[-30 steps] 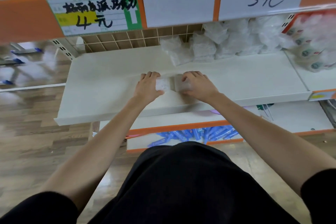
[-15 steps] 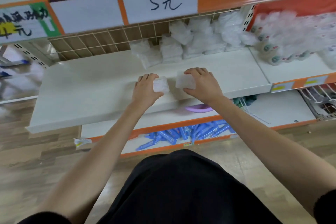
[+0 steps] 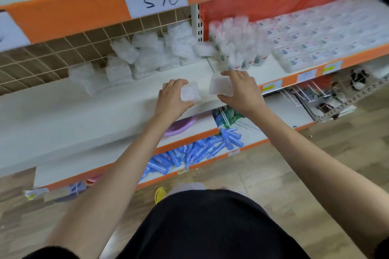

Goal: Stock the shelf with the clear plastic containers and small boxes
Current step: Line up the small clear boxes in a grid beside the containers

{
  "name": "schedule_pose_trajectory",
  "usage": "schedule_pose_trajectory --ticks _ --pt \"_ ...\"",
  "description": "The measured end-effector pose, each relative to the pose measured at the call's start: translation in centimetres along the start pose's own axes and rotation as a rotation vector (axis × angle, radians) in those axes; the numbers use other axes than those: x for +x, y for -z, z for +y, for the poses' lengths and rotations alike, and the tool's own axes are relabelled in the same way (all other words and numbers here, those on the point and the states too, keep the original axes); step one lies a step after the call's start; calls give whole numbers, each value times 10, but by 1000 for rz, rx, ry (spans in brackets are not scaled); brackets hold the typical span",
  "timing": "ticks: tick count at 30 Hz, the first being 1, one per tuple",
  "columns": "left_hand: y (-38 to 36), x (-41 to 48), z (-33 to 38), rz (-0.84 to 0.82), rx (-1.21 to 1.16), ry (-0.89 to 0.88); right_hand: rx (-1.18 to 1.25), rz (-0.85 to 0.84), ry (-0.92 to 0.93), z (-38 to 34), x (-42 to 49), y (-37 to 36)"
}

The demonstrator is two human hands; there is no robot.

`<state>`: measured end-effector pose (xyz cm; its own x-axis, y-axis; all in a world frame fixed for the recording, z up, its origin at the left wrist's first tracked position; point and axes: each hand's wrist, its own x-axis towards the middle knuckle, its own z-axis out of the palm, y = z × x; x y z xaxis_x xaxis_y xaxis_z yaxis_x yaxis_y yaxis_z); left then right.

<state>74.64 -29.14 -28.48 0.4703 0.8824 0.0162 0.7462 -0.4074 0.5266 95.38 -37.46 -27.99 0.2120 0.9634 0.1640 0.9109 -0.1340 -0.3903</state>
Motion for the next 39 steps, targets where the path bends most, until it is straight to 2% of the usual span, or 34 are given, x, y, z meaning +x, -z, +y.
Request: schedule_pose_trajectory --ticks 8,15,19,27,32,36,39 --pt "-54 47 104 -36 23 -128 -7 63 -86 107 -4 51" --pt "-96 125 176 -54 -2 -200 1 110 -160 193 19 77" --pt "-127 176 218 -51 -18 -222 -16 78 -195 249 42 93" --pt "-175 250 290 -100 -66 -141 -4 12 -241 352 93 137" --pt "-196 266 309 -102 -55 -88 -18 -60 -162 399 128 141" --pt "-211 269 319 -74 -10 24 3 -122 -92 432 162 136" --pt "-219 270 328 -22 -7 171 37 -201 -17 444 186 130"
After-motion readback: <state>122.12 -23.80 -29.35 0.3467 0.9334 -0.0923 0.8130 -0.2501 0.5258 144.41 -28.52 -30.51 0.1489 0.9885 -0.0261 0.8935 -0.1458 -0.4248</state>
